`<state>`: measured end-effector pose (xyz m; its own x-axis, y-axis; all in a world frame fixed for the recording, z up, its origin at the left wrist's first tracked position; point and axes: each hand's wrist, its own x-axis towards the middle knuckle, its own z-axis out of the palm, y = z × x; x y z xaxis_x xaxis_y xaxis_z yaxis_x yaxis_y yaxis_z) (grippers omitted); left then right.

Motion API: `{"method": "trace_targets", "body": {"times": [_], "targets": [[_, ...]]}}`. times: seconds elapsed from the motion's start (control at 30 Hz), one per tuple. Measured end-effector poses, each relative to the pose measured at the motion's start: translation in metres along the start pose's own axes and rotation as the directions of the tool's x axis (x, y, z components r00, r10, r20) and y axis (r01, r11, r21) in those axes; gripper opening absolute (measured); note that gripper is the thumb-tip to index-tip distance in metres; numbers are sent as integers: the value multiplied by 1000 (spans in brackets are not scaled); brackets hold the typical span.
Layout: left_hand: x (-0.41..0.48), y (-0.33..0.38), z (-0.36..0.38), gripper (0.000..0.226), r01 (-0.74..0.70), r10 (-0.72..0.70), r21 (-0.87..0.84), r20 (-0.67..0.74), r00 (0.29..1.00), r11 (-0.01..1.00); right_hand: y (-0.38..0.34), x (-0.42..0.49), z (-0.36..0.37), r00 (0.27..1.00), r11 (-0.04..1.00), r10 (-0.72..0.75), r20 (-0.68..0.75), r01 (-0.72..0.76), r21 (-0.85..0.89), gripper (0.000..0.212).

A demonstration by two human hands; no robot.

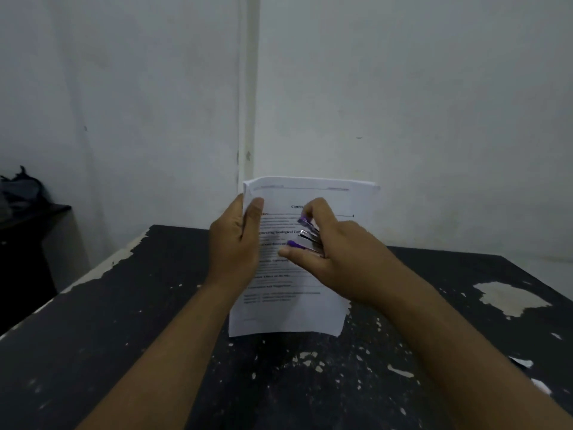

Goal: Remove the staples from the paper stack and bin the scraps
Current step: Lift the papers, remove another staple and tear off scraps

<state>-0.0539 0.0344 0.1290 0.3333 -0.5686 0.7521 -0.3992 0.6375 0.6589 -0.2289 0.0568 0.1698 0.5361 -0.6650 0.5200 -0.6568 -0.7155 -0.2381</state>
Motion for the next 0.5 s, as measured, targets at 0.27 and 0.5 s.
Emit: {"method": "trace_targets", "body": {"times": [0.27,0.5], "targets": [[-3,2,-3,24,-57,61,-51,84,995,997,-29,42,-44,954,869,-301,13,280,-409,52],[-6,5,0,20,-112,118,-58,111,987,992,-42,64,-61,926,714,-355,130,359,-601,54]]}}
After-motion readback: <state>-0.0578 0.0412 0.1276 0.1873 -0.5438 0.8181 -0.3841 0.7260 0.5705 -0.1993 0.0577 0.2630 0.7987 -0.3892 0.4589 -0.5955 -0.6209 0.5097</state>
